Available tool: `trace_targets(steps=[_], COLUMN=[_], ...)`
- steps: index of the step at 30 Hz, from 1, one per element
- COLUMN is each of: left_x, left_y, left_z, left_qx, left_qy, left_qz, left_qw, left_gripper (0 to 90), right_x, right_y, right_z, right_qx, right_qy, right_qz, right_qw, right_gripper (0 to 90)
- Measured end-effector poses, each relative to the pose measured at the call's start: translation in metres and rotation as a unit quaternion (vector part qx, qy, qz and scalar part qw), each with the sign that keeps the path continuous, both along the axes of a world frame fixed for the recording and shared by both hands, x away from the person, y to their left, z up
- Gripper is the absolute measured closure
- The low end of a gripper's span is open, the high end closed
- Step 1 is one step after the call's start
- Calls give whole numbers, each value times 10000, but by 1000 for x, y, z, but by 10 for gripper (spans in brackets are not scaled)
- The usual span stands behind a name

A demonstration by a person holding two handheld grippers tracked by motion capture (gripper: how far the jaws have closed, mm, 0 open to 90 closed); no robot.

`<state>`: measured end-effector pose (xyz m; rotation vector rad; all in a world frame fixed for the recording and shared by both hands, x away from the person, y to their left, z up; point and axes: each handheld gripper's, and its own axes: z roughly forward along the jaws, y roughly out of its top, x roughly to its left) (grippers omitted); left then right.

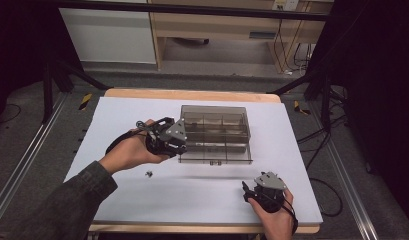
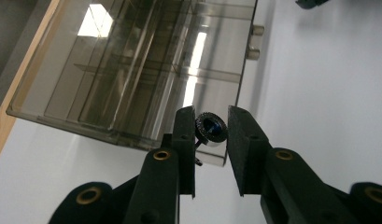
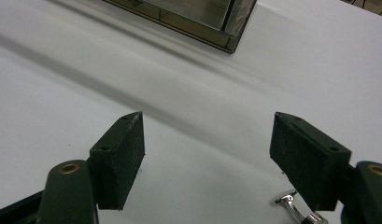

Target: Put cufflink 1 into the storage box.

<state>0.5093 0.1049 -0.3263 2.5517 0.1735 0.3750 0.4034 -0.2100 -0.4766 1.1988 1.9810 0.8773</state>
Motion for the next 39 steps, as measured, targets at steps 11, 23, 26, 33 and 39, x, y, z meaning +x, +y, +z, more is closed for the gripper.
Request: trace_targets(steps=[11,23,26,33,39], left_x=[13,23,25,26,28], left_y=[-23,-43,-49,-63,-72], left_z=[1,-6,-8,-17,-23], left_qx=[-114,-295,-330,-309,-357], left_qy=[17,126,178,268,301], left_qz=[49,72,56,30,58], left_qw=[9999,9995,9993,9992,9989], left_gripper=[732,731,732,731,731], right_x=[0,0,0,1,1], right_y=[0,-1,-1,-1,-1], right_z=[0,0,0,0,0], right_qx=[3,31,36,52,49], right_qy=[5,13,23,54,51], right_qz=[4,-30,-27,-11,-7], right_qw=[10000,10000,10000,10000,10000], right_gripper=[264,262,261,257,258])
